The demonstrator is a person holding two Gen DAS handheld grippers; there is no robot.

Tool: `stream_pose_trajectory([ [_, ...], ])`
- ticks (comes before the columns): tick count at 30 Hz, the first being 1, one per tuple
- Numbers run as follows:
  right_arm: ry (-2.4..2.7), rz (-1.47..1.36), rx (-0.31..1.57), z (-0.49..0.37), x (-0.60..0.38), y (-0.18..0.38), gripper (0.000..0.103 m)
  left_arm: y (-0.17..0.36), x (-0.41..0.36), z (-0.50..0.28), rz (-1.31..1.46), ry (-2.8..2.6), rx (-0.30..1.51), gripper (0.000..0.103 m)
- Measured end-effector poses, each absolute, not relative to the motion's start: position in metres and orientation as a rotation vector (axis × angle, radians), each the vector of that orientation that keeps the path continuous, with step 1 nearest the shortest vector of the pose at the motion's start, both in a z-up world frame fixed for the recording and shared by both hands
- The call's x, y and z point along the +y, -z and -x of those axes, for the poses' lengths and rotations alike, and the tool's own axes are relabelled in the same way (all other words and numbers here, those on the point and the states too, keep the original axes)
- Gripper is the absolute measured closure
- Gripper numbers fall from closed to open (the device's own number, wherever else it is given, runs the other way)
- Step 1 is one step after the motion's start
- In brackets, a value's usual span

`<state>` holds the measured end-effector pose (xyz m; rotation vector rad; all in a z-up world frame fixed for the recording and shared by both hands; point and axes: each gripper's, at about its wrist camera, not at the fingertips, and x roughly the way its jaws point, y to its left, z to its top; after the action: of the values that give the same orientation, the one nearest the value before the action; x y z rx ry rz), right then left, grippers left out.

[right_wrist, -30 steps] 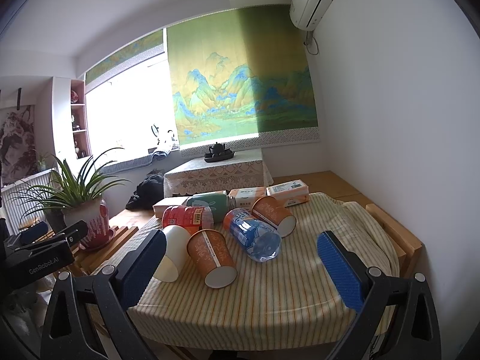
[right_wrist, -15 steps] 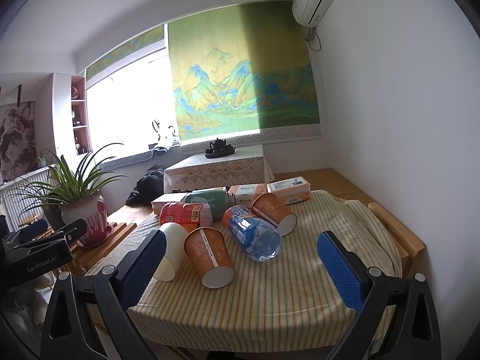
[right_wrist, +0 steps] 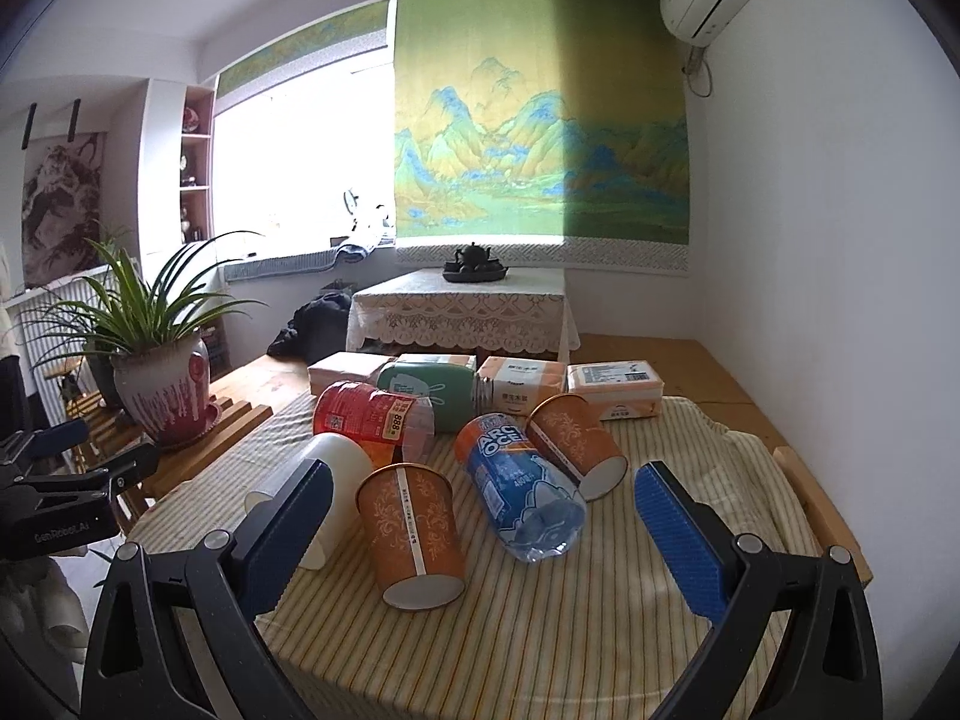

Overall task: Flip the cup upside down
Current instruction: 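Move the right gripper down to the red plastic bottle lying sideways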

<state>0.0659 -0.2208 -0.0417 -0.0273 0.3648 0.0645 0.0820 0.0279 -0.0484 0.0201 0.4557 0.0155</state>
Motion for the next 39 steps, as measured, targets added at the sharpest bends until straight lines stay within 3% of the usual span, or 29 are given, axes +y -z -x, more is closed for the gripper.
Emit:
stream_pose_trajectory([
  [16, -0.400, 0.363, 0.602, -0.213, -0.156, 0.027, 0.004, 0.059, 0.074, -0.126, 0.006, -0.083, 0.508, 0.000],
  [28, -0.659, 0.617, 0.874, -0.305, -0.086, 0.053, 0.004, 0.072, 0.092, -0.147, 0.006, -0.090, 0.546, 0.000],
  [39, -0.773, 0.701, 1.071, -0.328, -0.066, 0.073, 0.023, 0.076, 0.109, -0.157, 0.039, -0.102, 0.549, 0.000],
])
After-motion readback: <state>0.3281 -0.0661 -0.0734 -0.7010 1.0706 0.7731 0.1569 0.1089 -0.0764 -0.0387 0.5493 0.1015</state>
